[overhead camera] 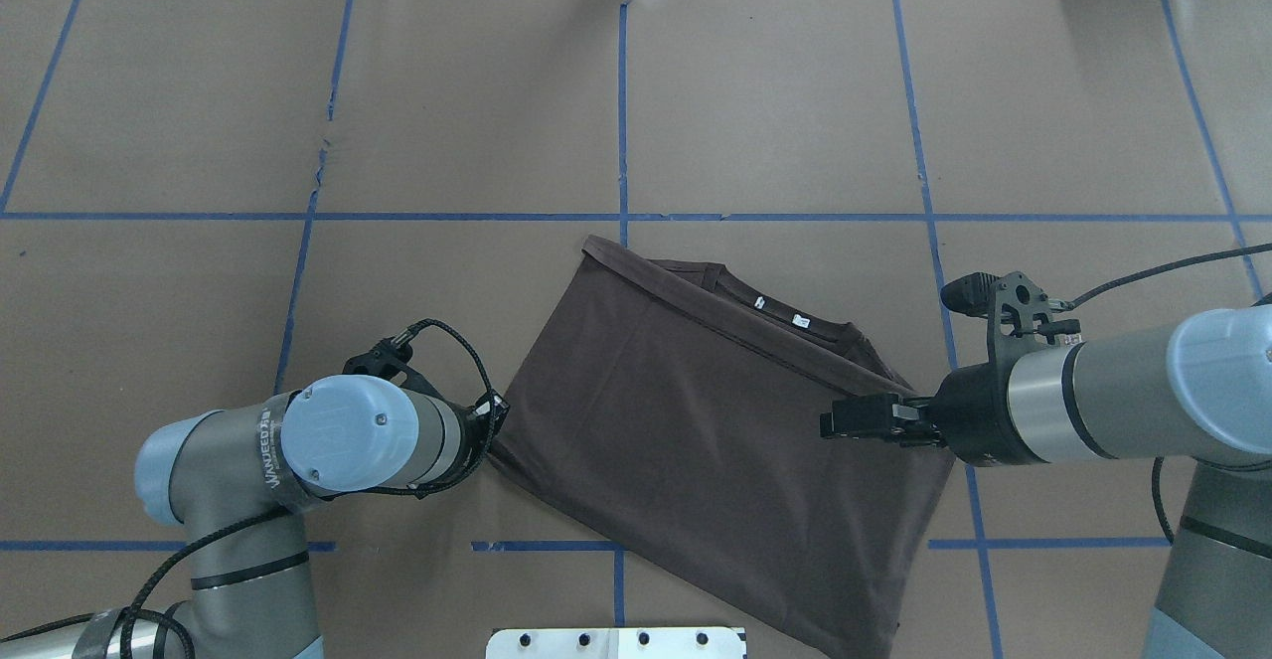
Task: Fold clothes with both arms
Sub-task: 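Push the shirt edge with the left gripper away from the robot, straightening it, then move the right gripper to the shirt's long edge nearest it and grasp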
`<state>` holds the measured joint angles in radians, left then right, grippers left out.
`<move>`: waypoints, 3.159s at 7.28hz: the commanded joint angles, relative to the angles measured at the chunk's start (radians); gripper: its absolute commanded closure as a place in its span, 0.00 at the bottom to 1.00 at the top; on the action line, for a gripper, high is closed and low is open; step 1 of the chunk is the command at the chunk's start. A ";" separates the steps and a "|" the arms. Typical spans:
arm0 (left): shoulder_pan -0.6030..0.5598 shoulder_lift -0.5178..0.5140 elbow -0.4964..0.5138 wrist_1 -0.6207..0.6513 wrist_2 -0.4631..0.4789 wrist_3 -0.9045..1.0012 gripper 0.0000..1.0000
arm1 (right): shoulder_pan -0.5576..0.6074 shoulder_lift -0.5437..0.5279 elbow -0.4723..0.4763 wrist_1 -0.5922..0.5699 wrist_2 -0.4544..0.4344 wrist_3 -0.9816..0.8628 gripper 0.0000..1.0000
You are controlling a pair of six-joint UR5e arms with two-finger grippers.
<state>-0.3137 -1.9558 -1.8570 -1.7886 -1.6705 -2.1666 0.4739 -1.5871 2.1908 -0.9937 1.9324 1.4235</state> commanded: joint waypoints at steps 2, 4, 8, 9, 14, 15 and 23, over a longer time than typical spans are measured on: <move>-0.117 0.000 0.024 0.008 0.001 0.113 1.00 | 0.002 -0.007 0.001 0.000 -0.003 0.000 0.00; -0.232 -0.078 0.146 -0.012 0.001 0.232 1.00 | 0.002 -0.005 0.001 0.001 -0.007 0.000 0.00; -0.401 -0.361 0.589 -0.229 0.030 0.491 1.00 | 0.002 -0.004 -0.006 0.000 -0.013 0.002 0.00; -0.401 -0.470 0.745 -0.332 0.063 0.511 1.00 | 0.005 -0.001 -0.008 0.000 -0.013 0.002 0.00; -0.403 -0.538 0.924 -0.528 0.067 0.669 0.02 | 0.011 -0.002 -0.008 0.000 -0.016 0.002 0.00; -0.418 -0.531 0.923 -0.532 0.080 0.682 0.00 | 0.020 -0.002 -0.009 0.000 -0.015 0.002 0.00; -0.505 -0.215 0.220 -0.170 -0.195 0.795 0.00 | -0.078 0.562 -0.342 -0.641 -0.182 -0.092 0.00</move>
<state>-0.8267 -2.1893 -1.5859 -1.9900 -1.8559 -1.3728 0.4427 -1.0976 1.9099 -1.5663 1.7780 1.3429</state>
